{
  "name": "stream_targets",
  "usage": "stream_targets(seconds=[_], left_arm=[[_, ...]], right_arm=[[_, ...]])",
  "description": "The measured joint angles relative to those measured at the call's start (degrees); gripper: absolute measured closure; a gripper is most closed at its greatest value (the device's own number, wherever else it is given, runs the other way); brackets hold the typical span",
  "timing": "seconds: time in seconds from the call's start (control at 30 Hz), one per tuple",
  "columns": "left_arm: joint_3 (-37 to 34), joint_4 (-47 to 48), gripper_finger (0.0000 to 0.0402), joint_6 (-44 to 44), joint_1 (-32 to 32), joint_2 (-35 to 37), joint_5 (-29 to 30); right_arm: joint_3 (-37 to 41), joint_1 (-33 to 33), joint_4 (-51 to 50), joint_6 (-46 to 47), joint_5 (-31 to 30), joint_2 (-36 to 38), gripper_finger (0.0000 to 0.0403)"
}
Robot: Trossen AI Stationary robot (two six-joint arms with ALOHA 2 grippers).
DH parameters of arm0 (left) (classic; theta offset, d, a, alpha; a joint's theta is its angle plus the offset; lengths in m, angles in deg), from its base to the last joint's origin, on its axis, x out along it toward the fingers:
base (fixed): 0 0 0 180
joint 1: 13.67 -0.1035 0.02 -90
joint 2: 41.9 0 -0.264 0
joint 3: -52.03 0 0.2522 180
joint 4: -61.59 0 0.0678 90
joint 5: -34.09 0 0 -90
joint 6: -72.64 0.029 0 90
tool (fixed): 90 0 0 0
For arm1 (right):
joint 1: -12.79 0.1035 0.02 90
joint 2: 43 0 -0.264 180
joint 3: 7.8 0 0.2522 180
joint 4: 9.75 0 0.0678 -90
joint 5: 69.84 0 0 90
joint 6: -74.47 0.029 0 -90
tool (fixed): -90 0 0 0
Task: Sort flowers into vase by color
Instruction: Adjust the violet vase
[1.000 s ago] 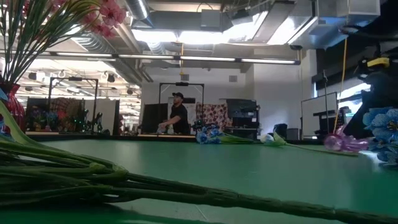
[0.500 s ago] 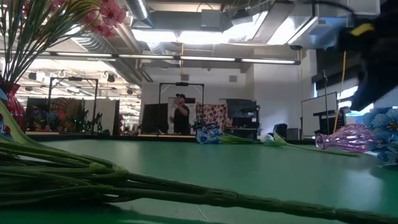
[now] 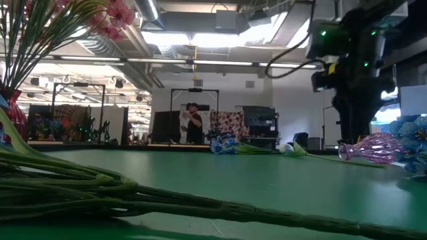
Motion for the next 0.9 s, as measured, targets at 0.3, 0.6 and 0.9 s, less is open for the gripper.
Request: stream_targets(seconds=[0.3, 0.6, 0.9], left_arm=[[0.0, 0.4, 0.0227, 0.0, 2.3, -0.8, 0.2], [0.0, 0.3, 0.0227, 0.1, 2.3, -0.9, 0.2], [0.0, 0.3, 0.0227, 0.1, 1.3, -0.8, 0.4]], right_arm=[[-0.2, -1.7, 0.1, -5.5, 0.9, -10.5, 0.0123], [-0.6, -1.6, 0.9, -7.5, -0.6, -15.0, 0.0211], [-8.4, -1.8, -0.3, -4.2, -4.1, -11.0, 0.0292]])
